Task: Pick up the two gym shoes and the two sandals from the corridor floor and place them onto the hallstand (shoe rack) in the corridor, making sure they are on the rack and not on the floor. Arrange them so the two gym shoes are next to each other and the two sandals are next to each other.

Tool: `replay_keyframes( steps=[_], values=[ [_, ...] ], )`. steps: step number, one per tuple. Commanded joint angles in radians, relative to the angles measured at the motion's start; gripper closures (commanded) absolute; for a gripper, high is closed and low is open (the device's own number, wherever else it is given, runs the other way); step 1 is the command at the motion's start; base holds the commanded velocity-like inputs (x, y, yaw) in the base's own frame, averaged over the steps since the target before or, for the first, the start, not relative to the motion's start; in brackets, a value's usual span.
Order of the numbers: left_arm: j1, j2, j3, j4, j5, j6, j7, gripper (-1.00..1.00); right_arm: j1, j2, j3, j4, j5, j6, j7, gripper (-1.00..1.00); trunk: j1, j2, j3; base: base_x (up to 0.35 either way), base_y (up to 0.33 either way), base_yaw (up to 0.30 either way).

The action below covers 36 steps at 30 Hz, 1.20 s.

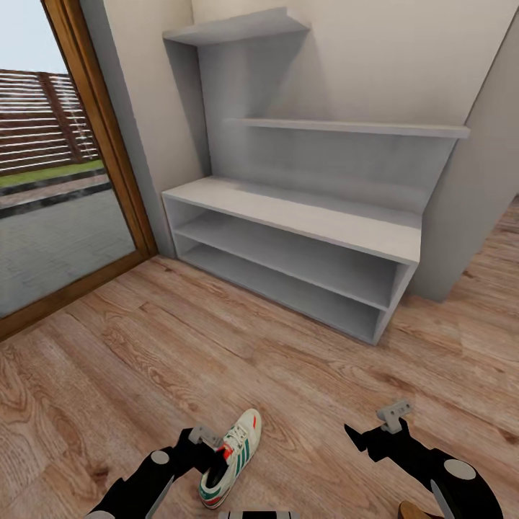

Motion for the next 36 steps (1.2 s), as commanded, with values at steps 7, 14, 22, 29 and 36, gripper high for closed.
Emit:
replay_keyframes(
  steps=[7, 14, 22, 29, 36],
  values=[
    [0.005, -0.002, 0.003, 0.004, -0.008, 0.001, 0.044, -1.0, 0.0, 0.0, -0.001, -0.001, 0.002, 0.005, 0.005, -1.0, 0.002, -0.001, -0.016, 0.0, 0.0, 0.0],
    [0.01, -0.003, 0.004, 0.008, -0.006, -0.002, 0.054, -1.0, 0.0, 0.0, -0.001, -0.001, 0.002, 0.006, 0.005, -1.0, 0.003, -0.002, -0.032, 0.0, 0.0, 0.0],
    [0.012, -0.003, 0.004, 0.011, -0.006, -0.006, 0.055, -1.0, 0.0, 0.0, -0.001, -0.001, 0.002, 0.006, 0.005, -1.0, 0.003, -0.002, -0.032, 0.0, 0.0, 0.0],
    [0.012, -0.003, 0.001, 0.011, -0.007, -0.006, 0.055, -1.0, 0.0, 0.0, -0.004, -0.005, 0.001, 0.006, 0.005, -1.0, 0.003, -0.002, -0.032, 0.0, 0.0, 0.0],
    [0.011, -0.003, -0.002, 0.01, -0.008, -0.004, 0.054, -1.0, -0.002, 0.0, -0.007, -0.04, -0.001, 0.006, 0.004, -1.0, 0.003, -0.002, -0.032, 0.0, 0.0, 0.0]
  ],
)
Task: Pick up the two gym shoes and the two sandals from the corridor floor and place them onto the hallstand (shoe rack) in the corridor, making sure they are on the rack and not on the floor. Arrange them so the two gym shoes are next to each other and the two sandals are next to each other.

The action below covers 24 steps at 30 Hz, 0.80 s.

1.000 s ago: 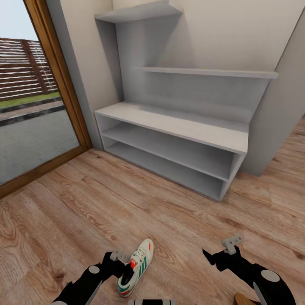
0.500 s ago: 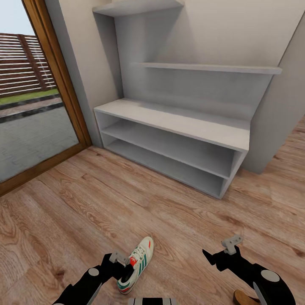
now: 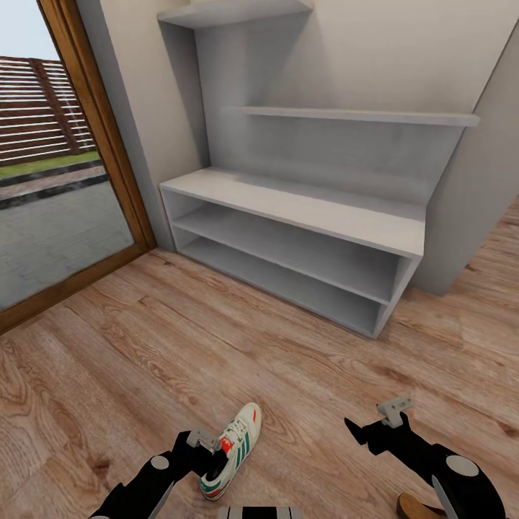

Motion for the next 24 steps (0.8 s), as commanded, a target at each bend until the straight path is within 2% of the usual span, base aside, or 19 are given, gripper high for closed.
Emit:
replay_keyframes(
  steps=[1, 6, 7, 10, 14, 20, 24],
  values=[
    [0.0, 0.0, 0.001, -0.005, -0.01, 0.003, -0.003, -1.0, -0.008, 0.0, -0.002, -0.005, 0.001, 0.006, 0.006, -1.0, 0.0, 0.0, -0.001, 0.0, 0.0, 0.0],
    [0.0, 0.0, -0.003, -0.011, -0.021, 0.005, -0.003, -1.0, -0.07, 0.0, 0.0, -0.008, 0.0, 0.009, 0.007, -1.0, 0.0, 0.0, -0.001, 0.0, 0.0, 0.0],
    [0.0, 0.0, -0.01, -0.012, -0.033, 0.005, -0.002, -1.0, -0.117, 0.0, 0.002, -0.006, -0.001, 0.02, 0.008, -1.0, 0.0, 0.0, -0.001, 0.0, 0.0, 0.0],
    [-0.001, 0.0, -0.014, -0.013, -0.044, 0.005, -0.002, -1.0, -0.147, 0.001, 0.003, -0.005, -0.001, 0.039, 0.008, -1.0, 0.0, 0.0, -0.001, 0.0, 0.0, 0.0],
    [-0.002, 0.0, -0.016, -0.013, -0.056, 0.005, -0.001, -1.0, -0.173, 0.002, 0.005, -0.002, 0.0, 0.07, 0.011, -1.0, 0.001, -0.001, -0.012, 0.0, 0.0, 0.0],
    [-0.002, 0.0, -0.017, -0.013, -0.058, 0.002, 0.0, -1.0, -0.178, 0.002, 0.0, -0.001, 0.0, 0.077, 0.021, -1.0, 0.004, -0.002, -0.036, 0.0, 0.0, -0.001],
    [-0.002, 0.0, -0.016, -0.013, -0.058, 0.002, 0.0, -1.0, -0.178, 0.002, 0.0, -0.001, 0.0, 0.077, 0.022, -1.0, 0.004, -0.002, -0.04, 0.0, 0.0, -0.058]
  ],
)
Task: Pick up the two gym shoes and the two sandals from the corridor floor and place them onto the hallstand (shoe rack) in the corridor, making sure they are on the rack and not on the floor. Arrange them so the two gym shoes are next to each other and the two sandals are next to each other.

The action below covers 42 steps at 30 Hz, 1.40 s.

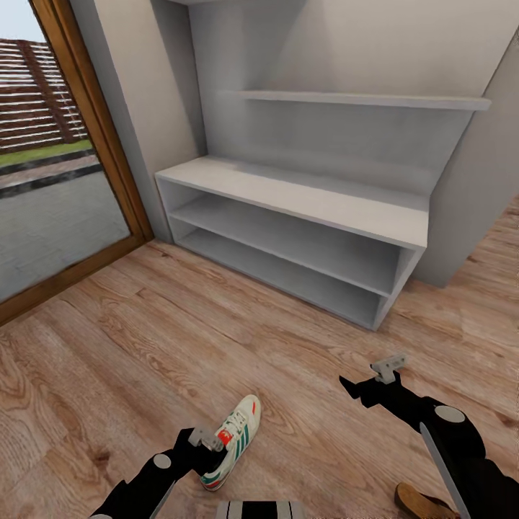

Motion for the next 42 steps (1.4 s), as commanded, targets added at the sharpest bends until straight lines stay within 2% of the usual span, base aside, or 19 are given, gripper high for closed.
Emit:
replay_keyframes(
  steps=[1, 4, 11, 18, 21, 25, 29, 34, 42],
  values=[
    [0.0, 0.0, 0.001, -0.002, -0.01, 0.003, -0.003, -1.0, -0.001, 0.0, -0.001, -0.001, 0.002, 0.005, 0.006, -1.0, 0.0, 0.0, -0.002, 0.0, 0.0, -0.12],
    [0.0, 0.0, 0.002, -0.002, -0.01, 0.002, -0.003, -1.0, -0.001, 0.0, -0.001, -0.001, 0.002, 0.006, 0.006, -1.0, 0.0, 0.0, -0.006, 0.0, 0.0, -0.14],
    [0.0, 0.0, 0.004, -0.002, -0.01, 0.002, 0.003, -1.0, -0.001, 0.0, -0.001, -0.001, 0.002, 0.005, 0.006, -1.0, 0.003, -0.002, -0.037, 0.0, 0.0, -0.086],
    [0.001, -0.017, 0.004, -0.003, -0.008, -0.001, 0.085, -1.0, -0.001, 0.001, 0.0, -0.001, 0.002, 0.005, 0.006, -1.0, 0.003, -0.002, -0.038, 0.0, 0.0, -0.008],
    [0.002, -0.025, 0.004, 0.003, -0.008, -0.027, 0.111, -1.0, -0.001, 0.002, 0.0, -0.001, 0.002, 0.005, 0.006, -1.0, 0.003, -0.002, -0.038, 0.0, 0.0, -0.001],
    [0.003, -0.028, 0.004, 0.011, -0.007, -0.072, 0.12, -1.0, -0.001, 0.002, 0.0, -0.001, 0.002, 0.005, 0.006, -1.0, 0.003, -0.002, -0.038, 0.0, 0.0, 0.0],
    [0.003, -0.03, 0.005, 0.015, -0.004, -0.113, 0.125, -1.0, -0.001, 0.002, 0.0, -0.001, 0.002, 0.005, 0.006, -1.0, 0.005, -0.003, -0.053, 0.0, 0.0, 0.0],
    [0.003, -0.03, 0.004, 0.016, -0.004, -0.122, 0.126, -1.0, -0.001, 0.002, 0.0, -0.001, 0.002, 0.005, 0.006, -1.0, 0.007, -0.004, -0.073, 0.0, 0.0, 0.0],
    [0.005, -0.031, 0.004, 0.017, -0.006, -0.126, 0.125, -1.0, -0.001, 0.002, -0.001, -0.001, 0.002, 0.005, 0.006, -1.0, 0.007, -0.004, -0.073, 0.0, 0.0, 0.0]
  ],
)
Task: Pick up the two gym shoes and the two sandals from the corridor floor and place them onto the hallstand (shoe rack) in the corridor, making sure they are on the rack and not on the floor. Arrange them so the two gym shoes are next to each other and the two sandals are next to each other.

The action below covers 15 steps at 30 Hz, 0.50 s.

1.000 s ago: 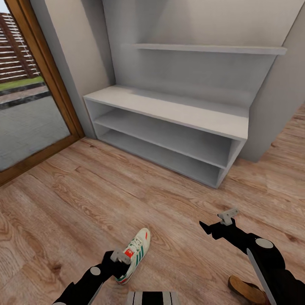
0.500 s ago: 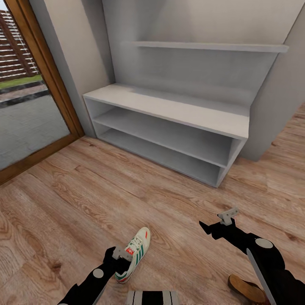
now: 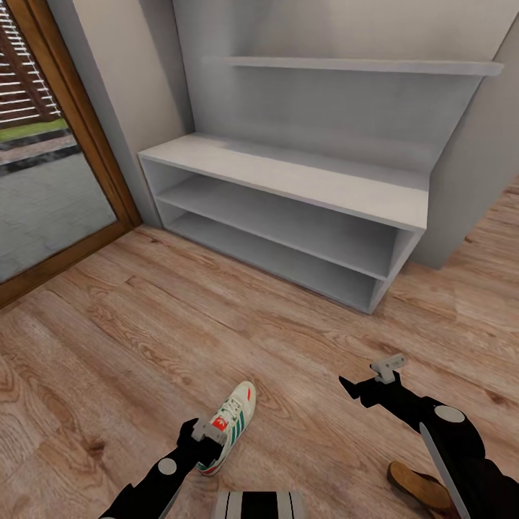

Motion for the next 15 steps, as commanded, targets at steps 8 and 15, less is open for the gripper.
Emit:
replay_keyframes(
  steps=[8, 15],
  values=[
    [0.0, 0.0, 0.002, 0.002, -0.011, -0.004, -0.001, -1.0, 0.0, 0.0, -0.001, -0.001, 0.002, 0.005, 0.006, -1.0, 0.003, -0.002, -0.028, 0.0, 0.0, 0.0],
    [0.0, 0.001, 0.002, 0.003, -0.012, -0.005, -0.002, -1.0, 0.0, 0.0, -0.001, -0.001, 0.002, 0.005, 0.005, -1.0, 0.004, -0.003, -0.04, 0.0, 0.0, -0.026]
  ],
)
